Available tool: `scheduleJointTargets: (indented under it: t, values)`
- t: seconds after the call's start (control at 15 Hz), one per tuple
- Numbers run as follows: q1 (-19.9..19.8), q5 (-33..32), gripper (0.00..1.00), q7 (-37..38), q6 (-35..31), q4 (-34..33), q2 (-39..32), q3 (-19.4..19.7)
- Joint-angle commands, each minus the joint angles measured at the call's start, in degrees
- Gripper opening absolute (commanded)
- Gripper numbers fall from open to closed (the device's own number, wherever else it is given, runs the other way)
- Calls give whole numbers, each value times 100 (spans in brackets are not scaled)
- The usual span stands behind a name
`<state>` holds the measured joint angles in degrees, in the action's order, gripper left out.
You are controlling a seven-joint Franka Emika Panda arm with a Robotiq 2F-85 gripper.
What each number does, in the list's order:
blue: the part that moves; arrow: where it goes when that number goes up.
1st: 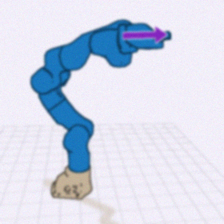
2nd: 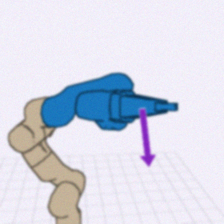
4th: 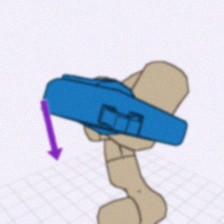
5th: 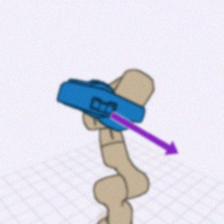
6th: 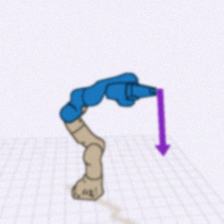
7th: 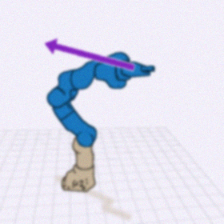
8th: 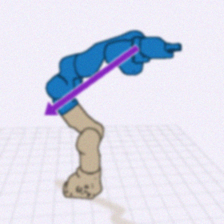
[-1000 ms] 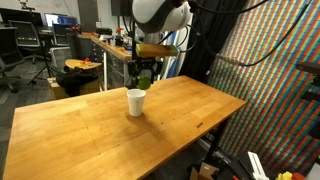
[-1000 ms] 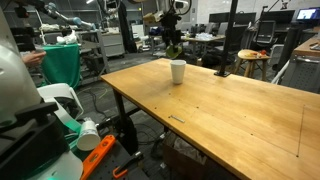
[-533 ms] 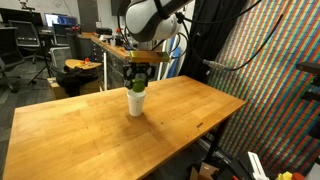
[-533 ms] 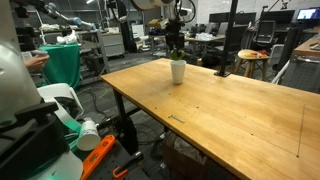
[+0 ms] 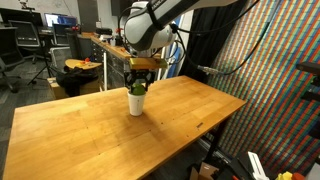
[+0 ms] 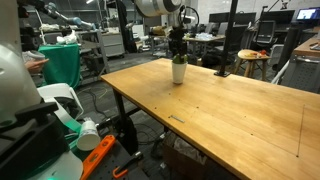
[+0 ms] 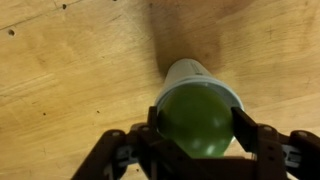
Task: Put the pear in the cup
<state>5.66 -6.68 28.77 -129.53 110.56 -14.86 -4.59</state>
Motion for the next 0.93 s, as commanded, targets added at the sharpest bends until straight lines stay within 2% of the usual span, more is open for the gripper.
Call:
scheduleJointTargets:
  t: [0.0,0.8,0.87]
  values:
    - [124,53,99,-38,-128,-80,-82,136]
    - [107,-41,100,112,-76,80,638,238]
    - [99,20,100,30,-36,-42,362,219]
